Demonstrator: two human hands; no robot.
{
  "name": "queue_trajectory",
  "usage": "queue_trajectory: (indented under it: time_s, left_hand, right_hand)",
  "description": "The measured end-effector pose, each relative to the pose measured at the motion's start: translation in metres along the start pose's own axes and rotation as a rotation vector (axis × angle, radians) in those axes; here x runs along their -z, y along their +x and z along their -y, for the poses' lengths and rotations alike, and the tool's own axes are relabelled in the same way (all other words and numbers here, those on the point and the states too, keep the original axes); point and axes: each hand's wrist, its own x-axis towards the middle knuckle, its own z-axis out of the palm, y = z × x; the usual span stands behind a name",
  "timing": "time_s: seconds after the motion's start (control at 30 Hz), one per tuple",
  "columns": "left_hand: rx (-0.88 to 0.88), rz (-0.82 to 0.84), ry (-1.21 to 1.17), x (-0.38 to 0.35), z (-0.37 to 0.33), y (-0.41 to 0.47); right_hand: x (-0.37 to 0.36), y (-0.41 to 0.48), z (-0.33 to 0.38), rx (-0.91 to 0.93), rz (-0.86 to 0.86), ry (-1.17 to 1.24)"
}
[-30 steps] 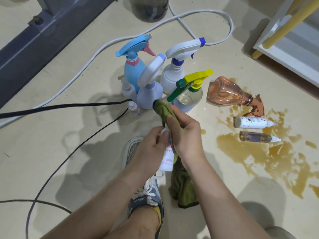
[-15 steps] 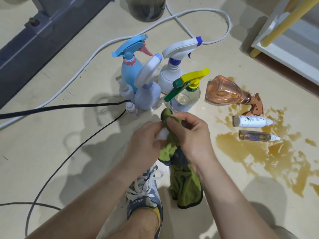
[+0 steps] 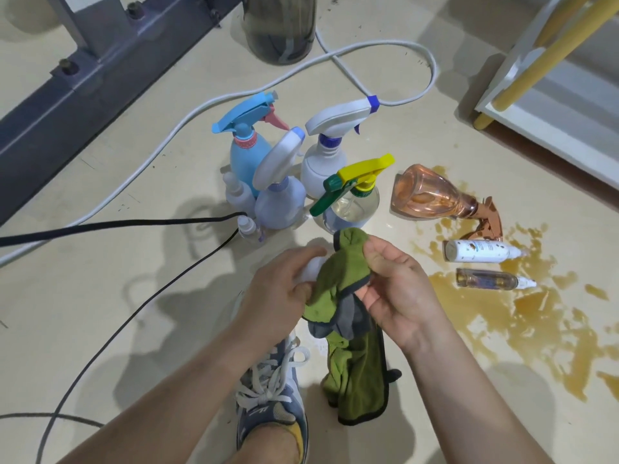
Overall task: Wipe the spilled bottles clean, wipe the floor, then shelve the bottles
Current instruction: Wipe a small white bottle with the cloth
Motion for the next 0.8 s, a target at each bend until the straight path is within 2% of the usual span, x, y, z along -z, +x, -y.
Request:
queue_trajectory:
  time_s: [0.1,0.2,0.33,0.43,0.57,0.67,0.8]
  left_hand:
    - [0.006,-0.044,0.177,0.003,0.008,0.012]
    - [0.094,-0.169,0.147,0.008,0.007,0.015]
    - [0.07,-0.268,0.149,0.004,-0.002,0.028]
    - [0.058,-0.242,0.243,0.0,0.006,0.042]
    - [0.091,-0.203,0.271,-0.001,0.008,0.045]
    - [0.171,-0.175,0.238,0.002,0.0,0.042]
    - [0.217,-0.161,0.302,0.017,-0.033,0.021]
  right_hand:
    - [0.008,-0.008,0.011,0.042,0.133,0.185]
    - [0.017,-0.015,0.025,0.075,0.172,0.189]
    - [0.023,-0.014,0.02,0.126,0.016,-0.172]
    - [0.022,-0.014,0.009,0.233,-0.122,-0.423]
    - [0.025,-0.02,-0.004,0.31,-0.174,-0.608]
    - [0.024,-0.033,0.001,0.273,-0.177,-0.481]
    - [0.013,-0.064,0.013,0.217,-0.096,-0.34]
